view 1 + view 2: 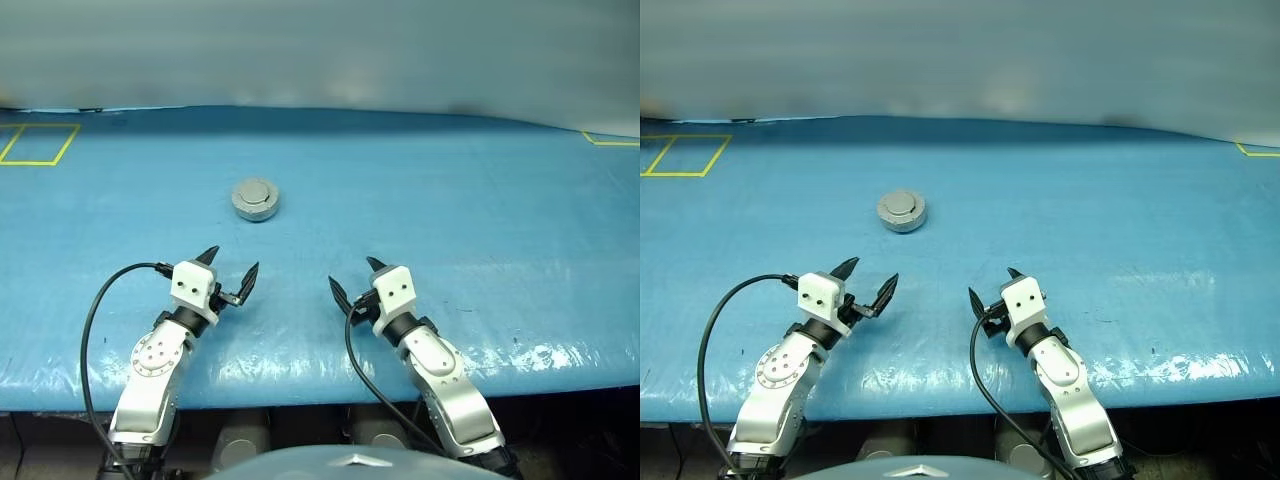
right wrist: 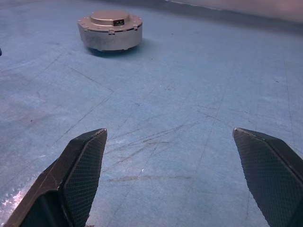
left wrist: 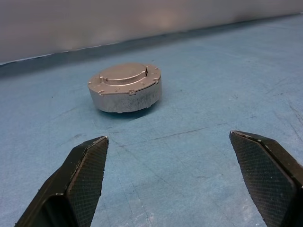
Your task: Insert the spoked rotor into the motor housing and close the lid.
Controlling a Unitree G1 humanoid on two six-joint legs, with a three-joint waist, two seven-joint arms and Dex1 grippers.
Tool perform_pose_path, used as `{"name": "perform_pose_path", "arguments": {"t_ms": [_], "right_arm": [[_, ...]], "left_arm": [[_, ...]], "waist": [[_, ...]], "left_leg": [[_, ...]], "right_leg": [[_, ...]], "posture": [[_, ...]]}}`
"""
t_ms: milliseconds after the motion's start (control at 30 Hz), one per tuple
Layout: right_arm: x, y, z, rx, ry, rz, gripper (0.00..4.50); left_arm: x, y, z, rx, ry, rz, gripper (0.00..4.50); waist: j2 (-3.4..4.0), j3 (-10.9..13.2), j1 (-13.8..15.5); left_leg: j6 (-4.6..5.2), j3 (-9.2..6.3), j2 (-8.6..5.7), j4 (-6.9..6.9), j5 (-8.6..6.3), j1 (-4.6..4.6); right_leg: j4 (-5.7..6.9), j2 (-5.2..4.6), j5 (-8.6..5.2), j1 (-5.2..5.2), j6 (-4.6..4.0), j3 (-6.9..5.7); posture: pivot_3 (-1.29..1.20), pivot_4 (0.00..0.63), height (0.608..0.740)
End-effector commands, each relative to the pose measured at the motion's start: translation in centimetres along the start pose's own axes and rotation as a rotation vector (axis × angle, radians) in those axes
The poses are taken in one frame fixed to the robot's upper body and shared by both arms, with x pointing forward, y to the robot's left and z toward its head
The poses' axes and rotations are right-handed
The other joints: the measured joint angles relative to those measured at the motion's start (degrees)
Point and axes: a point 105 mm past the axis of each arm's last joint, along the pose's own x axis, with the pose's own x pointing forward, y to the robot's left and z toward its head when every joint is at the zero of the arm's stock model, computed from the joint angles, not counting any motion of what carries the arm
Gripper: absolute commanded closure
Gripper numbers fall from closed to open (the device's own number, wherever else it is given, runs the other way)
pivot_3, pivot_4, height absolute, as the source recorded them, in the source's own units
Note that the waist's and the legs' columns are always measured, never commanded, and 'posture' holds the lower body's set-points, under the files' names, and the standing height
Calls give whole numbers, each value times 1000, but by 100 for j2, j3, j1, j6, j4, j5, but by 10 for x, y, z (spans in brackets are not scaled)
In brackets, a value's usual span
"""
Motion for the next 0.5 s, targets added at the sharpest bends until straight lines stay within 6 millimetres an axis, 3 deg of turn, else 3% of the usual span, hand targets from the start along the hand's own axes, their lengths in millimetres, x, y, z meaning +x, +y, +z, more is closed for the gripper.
{"name": "perform_pose_path", "arguments": {"t_ms": [33, 500], "right_arm": [[1, 0, 12, -17, -49, 1, 0], [0, 3, 10, -14, -39, 11, 0]], "left_arm": [[3, -2, 8, 12, -32, -8, 12], [7, -5, 8, 13, -29, -15, 12]], "waist": [[0, 0, 0], [0, 0, 0]], "left_leg": [[0, 0, 0, 0, 0, 0], [0, 0, 0, 1, 0, 0]], "right_leg": [[0, 0, 0, 0, 0, 0], [0, 0, 0, 0, 0, 0]], "posture": [[0, 150, 740], [0, 150, 740]]}}
